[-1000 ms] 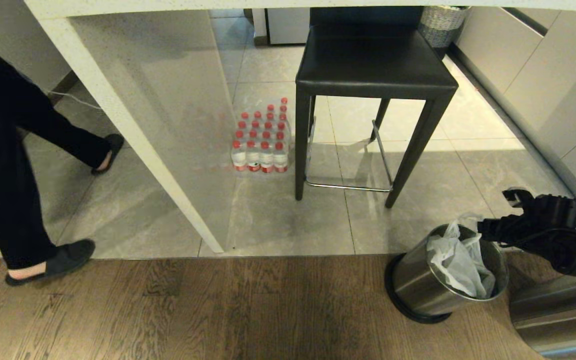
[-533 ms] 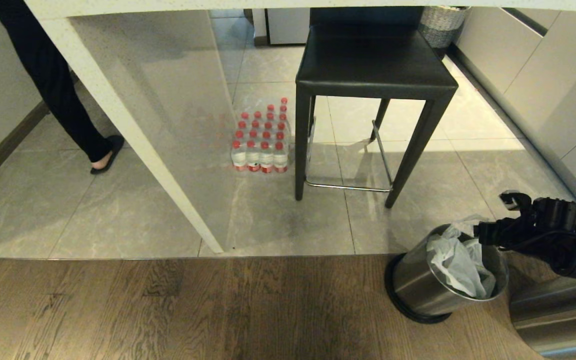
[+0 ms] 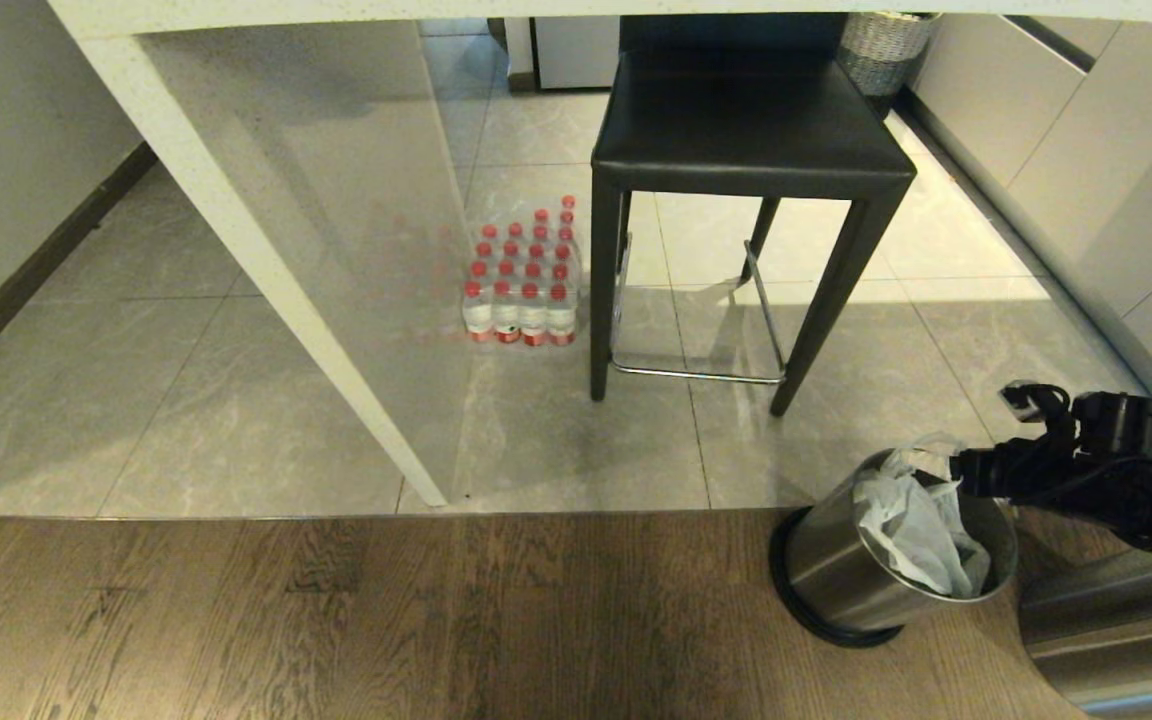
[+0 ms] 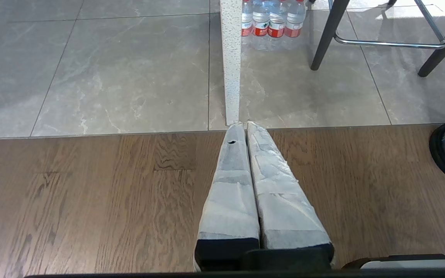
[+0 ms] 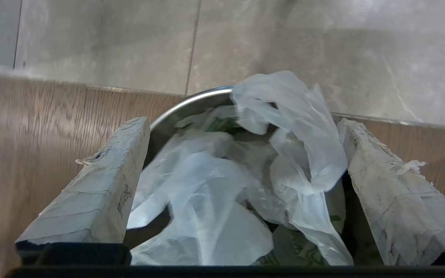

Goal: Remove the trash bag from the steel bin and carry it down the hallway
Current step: Pick up the trash bag

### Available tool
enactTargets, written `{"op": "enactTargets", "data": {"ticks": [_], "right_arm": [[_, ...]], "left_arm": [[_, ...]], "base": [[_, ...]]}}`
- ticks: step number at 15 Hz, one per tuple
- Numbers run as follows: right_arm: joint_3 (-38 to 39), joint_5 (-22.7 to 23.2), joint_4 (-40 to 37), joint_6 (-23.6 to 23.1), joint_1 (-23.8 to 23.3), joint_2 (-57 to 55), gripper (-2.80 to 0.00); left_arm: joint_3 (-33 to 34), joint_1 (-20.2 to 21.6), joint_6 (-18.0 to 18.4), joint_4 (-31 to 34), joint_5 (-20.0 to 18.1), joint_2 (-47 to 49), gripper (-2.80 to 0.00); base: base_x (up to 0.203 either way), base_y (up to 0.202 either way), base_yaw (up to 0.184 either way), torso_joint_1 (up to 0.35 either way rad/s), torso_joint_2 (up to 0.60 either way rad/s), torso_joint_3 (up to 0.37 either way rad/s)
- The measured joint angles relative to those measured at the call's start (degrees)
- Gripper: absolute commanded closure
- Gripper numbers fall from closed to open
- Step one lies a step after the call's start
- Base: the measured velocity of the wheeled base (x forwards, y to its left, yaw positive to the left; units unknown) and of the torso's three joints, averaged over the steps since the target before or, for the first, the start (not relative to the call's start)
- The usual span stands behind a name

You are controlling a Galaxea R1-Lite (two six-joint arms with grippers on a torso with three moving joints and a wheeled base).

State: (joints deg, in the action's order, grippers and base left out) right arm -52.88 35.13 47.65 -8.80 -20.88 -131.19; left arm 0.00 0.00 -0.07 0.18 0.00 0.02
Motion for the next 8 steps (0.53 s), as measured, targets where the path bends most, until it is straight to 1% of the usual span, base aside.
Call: {"op": "enactTargets", "data": {"ticks": [3, 4, 8], "right_arm": [[1.01, 0.04, 0.29, -2.15, 0.29, 0.52, -2.8], [1.22, 0.04, 0.53, -3.52, 0.51, 0.55, -2.8], [3.1, 2.29, 0.27, -11.21, 0.62, 0.18, -2.8]], "left_arm": [[0.0, 0.0, 0.0, 0.0, 0.0, 0.0, 0.0], [0.0, 0.0, 0.0, 0.0, 0.0, 0.0, 0.0], [0.0, 0.0, 0.0, 0.0, 0.0, 0.0, 0.0]], "base": [[0.0, 0.0, 0.0, 0.0, 0.0, 0.0], [0.0, 0.0, 0.0, 0.0, 0.0, 0.0], [0.0, 0.0, 0.0, 0.0, 0.0, 0.0]]}}
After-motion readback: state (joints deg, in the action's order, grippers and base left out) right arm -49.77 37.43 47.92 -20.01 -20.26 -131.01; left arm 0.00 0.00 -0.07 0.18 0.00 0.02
